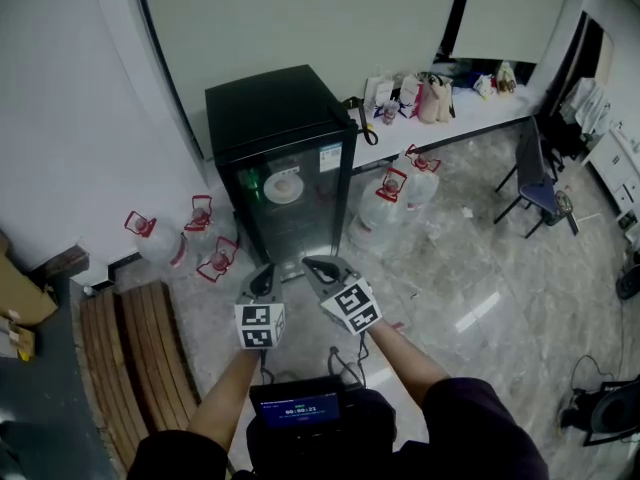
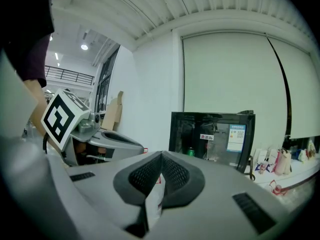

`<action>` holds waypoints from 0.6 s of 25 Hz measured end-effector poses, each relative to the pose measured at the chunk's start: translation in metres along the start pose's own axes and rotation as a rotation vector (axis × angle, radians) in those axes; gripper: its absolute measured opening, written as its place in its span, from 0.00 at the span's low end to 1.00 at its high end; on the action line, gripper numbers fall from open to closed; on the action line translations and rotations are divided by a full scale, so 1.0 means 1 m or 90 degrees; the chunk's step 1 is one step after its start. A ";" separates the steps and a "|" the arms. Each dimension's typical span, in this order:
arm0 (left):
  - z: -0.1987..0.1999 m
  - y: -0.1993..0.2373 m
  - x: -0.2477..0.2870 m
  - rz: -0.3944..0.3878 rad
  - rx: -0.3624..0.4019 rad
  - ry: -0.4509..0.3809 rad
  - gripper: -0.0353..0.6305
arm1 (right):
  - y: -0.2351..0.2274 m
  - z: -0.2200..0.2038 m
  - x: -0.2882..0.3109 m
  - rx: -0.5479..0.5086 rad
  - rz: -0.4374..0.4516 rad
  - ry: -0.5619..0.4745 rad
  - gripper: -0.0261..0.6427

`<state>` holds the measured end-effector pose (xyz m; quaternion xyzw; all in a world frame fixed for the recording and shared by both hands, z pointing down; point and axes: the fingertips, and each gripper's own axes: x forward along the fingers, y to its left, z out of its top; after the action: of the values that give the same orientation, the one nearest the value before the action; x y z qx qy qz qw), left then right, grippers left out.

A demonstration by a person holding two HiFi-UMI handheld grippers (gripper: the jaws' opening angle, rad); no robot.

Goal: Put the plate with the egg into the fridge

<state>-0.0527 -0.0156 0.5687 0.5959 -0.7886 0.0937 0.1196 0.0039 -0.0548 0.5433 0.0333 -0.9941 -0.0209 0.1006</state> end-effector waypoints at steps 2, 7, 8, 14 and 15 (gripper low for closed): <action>-0.001 0.005 -0.002 0.001 -0.002 -0.002 0.07 | 0.005 0.002 0.005 -0.002 0.001 -0.002 0.05; -0.004 0.024 -0.011 -0.001 -0.002 -0.011 0.07 | 0.026 0.006 0.024 -0.003 0.003 -0.001 0.05; -0.002 0.027 -0.014 -0.004 -0.003 -0.013 0.07 | 0.031 0.007 0.028 -0.003 0.003 -0.001 0.05; 0.001 0.052 -0.034 -0.013 0.000 -0.032 0.07 | 0.056 0.015 0.049 0.000 -0.007 -0.004 0.05; 0.000 0.057 -0.036 -0.014 0.002 -0.034 0.07 | 0.060 0.017 0.052 0.002 -0.010 -0.006 0.05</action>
<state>-0.0978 0.0332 0.5578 0.6069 -0.7847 0.0778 0.0990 -0.0545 0.0021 0.5398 0.0410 -0.9943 -0.0202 0.0961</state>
